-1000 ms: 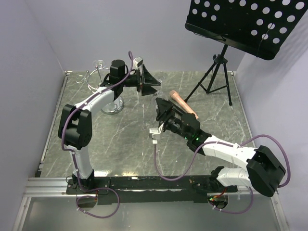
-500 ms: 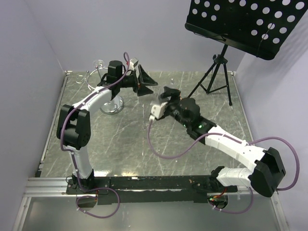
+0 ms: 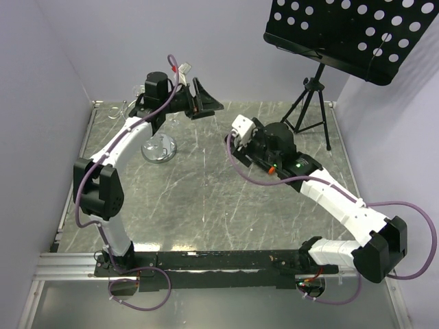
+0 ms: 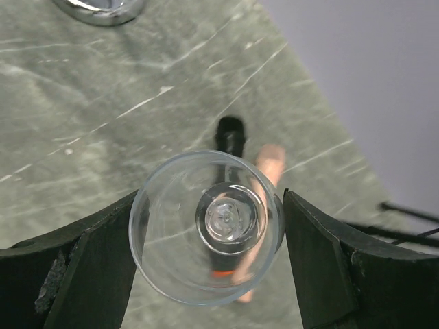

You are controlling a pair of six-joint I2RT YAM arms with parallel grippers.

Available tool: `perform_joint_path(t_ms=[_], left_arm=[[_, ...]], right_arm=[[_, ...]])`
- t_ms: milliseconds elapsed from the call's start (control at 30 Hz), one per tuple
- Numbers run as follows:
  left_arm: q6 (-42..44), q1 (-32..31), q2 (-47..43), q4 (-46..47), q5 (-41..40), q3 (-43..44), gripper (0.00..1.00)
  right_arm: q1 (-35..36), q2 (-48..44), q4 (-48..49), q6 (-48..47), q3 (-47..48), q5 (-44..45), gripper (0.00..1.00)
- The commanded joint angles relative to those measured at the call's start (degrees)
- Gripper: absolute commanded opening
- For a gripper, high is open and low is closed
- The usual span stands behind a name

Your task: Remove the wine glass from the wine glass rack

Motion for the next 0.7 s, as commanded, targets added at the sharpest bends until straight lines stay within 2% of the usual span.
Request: perform_joint_path(t_ms=[0, 367, 667], left_arm=[[7.4, 0.4, -3.7, -4.6, -2.8, 3.0, 0.91], [21.7, 0.7, -6.0, -16.7, -4.0, 8.1, 0.91], [26.6, 2.2, -8.1, -19.6, -5.9, 8.3, 0.92]], right_arm=[[-3.3, -3.1, -2.0, 10.6, 2.7, -5.1, 0.52], [-15.1, -6.5, -6.3, 18.9, 0.8, -10.8, 0.53], [-25.5, -10.4, -7.7, 18.8, -1.8, -11.7, 0.53]])
